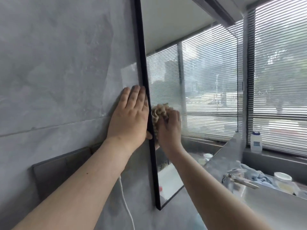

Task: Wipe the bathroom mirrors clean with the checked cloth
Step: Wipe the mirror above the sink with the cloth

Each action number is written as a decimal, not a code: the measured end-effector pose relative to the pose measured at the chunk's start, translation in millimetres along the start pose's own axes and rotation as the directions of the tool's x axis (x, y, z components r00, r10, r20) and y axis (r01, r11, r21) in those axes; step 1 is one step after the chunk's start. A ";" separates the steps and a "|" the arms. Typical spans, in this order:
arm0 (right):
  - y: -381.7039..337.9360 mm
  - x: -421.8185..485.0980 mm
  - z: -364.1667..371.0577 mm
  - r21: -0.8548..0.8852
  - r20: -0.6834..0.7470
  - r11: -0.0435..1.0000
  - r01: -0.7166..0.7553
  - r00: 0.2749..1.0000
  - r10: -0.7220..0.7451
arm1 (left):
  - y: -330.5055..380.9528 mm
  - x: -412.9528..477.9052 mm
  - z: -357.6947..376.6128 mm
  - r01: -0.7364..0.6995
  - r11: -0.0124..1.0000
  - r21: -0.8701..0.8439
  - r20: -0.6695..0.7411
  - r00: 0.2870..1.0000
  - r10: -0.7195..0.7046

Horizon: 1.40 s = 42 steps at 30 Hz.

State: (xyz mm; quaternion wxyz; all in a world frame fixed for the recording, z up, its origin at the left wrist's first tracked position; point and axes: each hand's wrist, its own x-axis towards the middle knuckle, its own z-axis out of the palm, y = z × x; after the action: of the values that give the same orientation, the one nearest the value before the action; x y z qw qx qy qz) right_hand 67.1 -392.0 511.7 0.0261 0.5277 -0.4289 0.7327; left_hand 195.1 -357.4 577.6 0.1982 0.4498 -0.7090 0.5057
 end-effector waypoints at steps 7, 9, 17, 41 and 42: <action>30.5 -43.3 -1.5 -0.174 0.034 0.959 0.225 0.974 -0.222 | -1.6 1.4 -6.9 -0.018 1.000 0.014 -0.009 1.000 0.018; 25.2 -26.3 -4.1 -0.171 0.073 0.958 0.230 0.973 -0.221 | -5.3 4.7 -8.9 -0.019 1.000 0.018 -0.017 1.000 0.019; -17.0 71.2 5.6 -0.065 0.043 0.982 0.175 0.984 -0.172 | -24.7 38.8 -19.4 0.033 0.996 0.086 0.021 0.999 -0.035; 54.4 95.3 -10.3 0.118 -0.066 0.971 -0.208 0.974 0.217 | -27.7 33.5 -18.5 -0.056 0.997 0.047 0.060 0.997 0.053; 29.3 99.6 -6.9 0.100 -0.067 0.984 -0.145 0.986 0.152 | -27.7 33.3 -17.6 -0.058 0.997 0.047 0.053 0.997 0.055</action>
State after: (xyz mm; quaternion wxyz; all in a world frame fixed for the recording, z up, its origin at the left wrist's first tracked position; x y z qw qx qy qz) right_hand 3.5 -447.2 572.8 -0.0378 0.4674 -0.4306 0.7712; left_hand 198.0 -358.6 624.2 0.1542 0.4472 -0.7138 0.5164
